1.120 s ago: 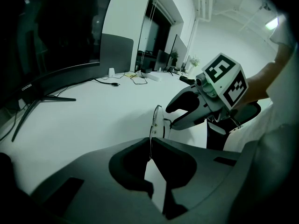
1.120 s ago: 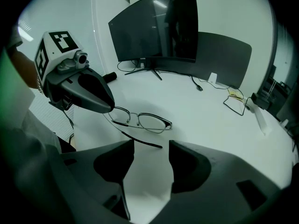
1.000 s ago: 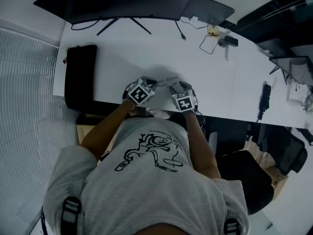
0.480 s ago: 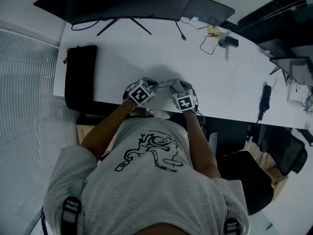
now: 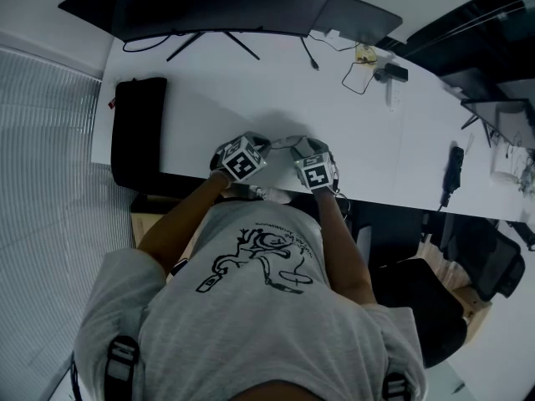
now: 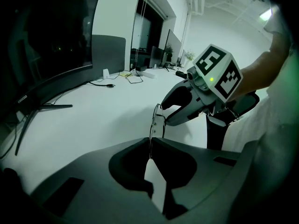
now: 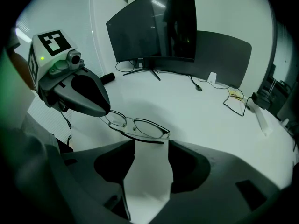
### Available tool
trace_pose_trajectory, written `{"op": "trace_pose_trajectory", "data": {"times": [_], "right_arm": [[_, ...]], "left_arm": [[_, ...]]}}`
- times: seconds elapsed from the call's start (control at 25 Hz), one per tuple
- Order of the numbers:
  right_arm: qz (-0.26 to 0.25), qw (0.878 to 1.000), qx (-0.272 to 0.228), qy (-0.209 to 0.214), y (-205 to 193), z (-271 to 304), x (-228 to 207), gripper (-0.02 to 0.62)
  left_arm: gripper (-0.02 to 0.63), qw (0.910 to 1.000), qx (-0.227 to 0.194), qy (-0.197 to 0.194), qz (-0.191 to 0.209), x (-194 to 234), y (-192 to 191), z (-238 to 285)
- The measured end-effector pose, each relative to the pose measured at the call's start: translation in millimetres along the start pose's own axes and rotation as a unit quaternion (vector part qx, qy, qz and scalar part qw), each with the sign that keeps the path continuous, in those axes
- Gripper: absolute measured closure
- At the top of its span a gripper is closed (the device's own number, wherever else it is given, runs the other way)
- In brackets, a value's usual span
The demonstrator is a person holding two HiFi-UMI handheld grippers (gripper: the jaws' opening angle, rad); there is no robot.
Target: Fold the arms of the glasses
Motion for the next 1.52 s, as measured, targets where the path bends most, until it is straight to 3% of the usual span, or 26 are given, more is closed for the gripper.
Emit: {"op": "trace_pose_trajectory", "data": {"times": [0.28, 0.56, 0.76, 0.88, 1.2, 1.52], "right_arm": [[0.008, 1.000, -0.009, 0.001, -1, -6, 4, 0.376], [0.015, 1.000, -0.020, -0.003, -8, -19, 7, 0.413], [0.021, 0.999, -0.029, -0.013, -14, -31, 5, 0.430], [0.027, 0.999, -0.033, -0.017, -19, -37, 5, 0.440], [0.049, 0.998, -0.044, -0.022, -28, -55, -2, 0.464], [0.055, 0.993, -0.102, -0.019, 5, -94, -16, 0.505]], "left_arm": [[0.572, 0.9928, 0.007, 0.075, 0.093, -1, 2, -2], [0.572, 0.9627, 0.048, 0.146, 0.223, -14, -8, 8], [0.571, 0.9473, 0.072, 0.172, 0.261, -23, -16, 16], [0.568, 0.9429, 0.082, 0.174, 0.272, -29, -21, 21], [0.543, 0.9553, 0.067, 0.157, 0.241, -39, -26, 22], [0.545, 0.9805, -0.015, 0.139, 0.138, -46, -5, -9]]}}
Point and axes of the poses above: the fingertips, and each gripper's own axes: z forward along the fingers, x to its left, y out of its top, the point moved 3 cm from there along -z, backward along the fingers, and after that the axes turned 8 degrees about -y, right-handed, at the moved point
